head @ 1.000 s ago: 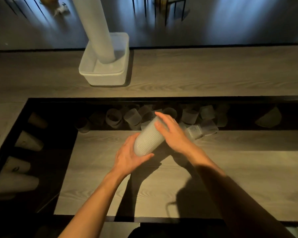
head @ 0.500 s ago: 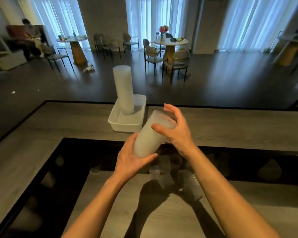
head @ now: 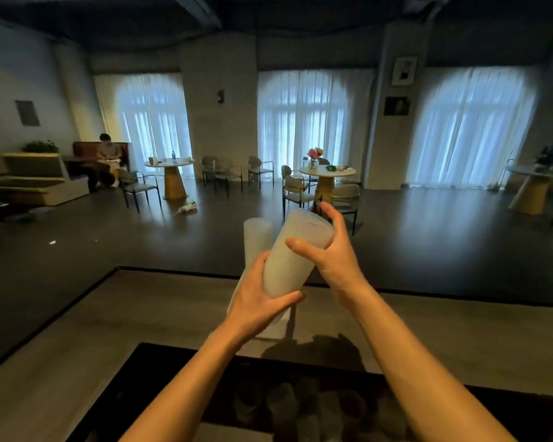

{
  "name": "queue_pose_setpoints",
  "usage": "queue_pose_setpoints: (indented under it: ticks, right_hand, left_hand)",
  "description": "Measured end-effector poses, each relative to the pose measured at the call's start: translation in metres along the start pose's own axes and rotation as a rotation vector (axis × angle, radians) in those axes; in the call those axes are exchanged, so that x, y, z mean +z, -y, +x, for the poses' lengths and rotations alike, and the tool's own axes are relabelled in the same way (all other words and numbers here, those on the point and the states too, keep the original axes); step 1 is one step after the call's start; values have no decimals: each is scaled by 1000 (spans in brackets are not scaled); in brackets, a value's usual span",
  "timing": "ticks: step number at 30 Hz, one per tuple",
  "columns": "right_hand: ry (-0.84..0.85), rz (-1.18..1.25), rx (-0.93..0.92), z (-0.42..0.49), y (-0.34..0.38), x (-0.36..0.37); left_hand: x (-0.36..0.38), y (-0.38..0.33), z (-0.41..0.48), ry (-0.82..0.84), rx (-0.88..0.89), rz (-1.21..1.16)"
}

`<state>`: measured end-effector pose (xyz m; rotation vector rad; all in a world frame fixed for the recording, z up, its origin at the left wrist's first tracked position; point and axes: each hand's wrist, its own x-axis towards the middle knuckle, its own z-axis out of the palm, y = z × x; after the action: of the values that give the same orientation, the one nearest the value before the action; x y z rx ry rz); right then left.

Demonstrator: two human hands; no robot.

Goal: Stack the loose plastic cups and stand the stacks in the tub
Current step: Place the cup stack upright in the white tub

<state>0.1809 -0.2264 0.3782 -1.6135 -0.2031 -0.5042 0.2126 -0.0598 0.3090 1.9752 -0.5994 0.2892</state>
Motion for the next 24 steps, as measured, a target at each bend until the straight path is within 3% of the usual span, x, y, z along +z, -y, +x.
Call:
queue_pose_setpoints:
  ticks: [7, 24]
  right_hand:
    - [-30, -147, -81, 60, -5, 15]
    - [-17, -395, 12, 111, -100, 28]
  left_hand:
    - [-7, 8, 52, -69, -60, 173]
    - [37, 116, 48, 36, -311, 141]
